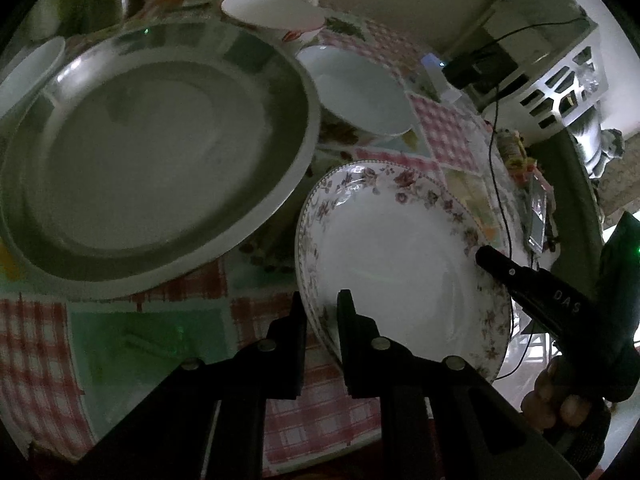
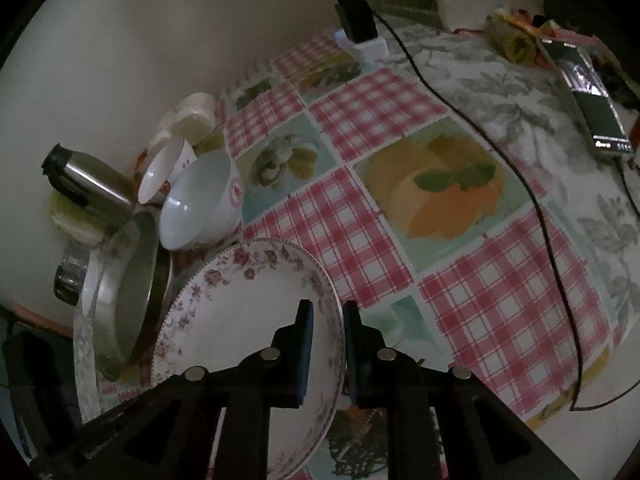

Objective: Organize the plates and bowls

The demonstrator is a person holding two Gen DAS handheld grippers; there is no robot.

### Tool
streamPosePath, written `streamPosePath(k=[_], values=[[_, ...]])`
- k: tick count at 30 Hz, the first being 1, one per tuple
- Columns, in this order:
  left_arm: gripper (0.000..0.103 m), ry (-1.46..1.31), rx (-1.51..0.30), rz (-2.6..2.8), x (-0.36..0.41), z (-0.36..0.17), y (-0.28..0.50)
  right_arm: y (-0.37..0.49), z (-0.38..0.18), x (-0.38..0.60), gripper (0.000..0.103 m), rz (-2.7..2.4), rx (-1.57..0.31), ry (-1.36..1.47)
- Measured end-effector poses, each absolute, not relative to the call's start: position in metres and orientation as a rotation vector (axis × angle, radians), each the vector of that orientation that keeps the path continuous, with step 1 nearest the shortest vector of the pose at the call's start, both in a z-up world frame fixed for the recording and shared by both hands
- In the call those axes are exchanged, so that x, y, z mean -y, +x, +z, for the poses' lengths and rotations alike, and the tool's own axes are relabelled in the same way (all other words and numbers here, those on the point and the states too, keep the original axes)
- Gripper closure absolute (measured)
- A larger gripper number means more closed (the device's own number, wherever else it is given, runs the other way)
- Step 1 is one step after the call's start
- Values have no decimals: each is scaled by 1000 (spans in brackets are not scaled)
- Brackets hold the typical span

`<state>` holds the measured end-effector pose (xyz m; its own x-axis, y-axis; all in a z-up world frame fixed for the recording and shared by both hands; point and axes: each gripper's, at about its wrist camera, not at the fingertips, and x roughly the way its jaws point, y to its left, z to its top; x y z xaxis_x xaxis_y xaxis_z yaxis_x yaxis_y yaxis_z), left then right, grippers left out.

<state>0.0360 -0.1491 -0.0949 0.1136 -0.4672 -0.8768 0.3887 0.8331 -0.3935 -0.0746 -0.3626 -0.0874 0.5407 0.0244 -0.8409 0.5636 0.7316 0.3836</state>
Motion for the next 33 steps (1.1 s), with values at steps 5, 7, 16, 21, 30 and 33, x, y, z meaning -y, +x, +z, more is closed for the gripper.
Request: streamPosePath(k=[5, 7, 16, 21, 30, 33], values=[[88, -72, -1274, -650, 150, -85, 34, -82, -75, 365, 87, -356, -914, 695], [88, -72, -1248, -658, 150, -78, 34, -84, -69, 365, 87, -355, -890, 690], [88, -89, -1160, -668, 151, -57, 42, -85, -45, 362, 87, -333, -805, 691], [88, -132, -1140, -673, 145, -51, 53, -77, -34, 361, 87, -320, -779, 699], [88, -213, -1086, -671, 134, -38, 80, -50, -6, 357, 87, -281, -731, 680], [88, -233, -1071, -662, 130, -34, 89, -42, 2, 354, 87, -266, -720, 675]])
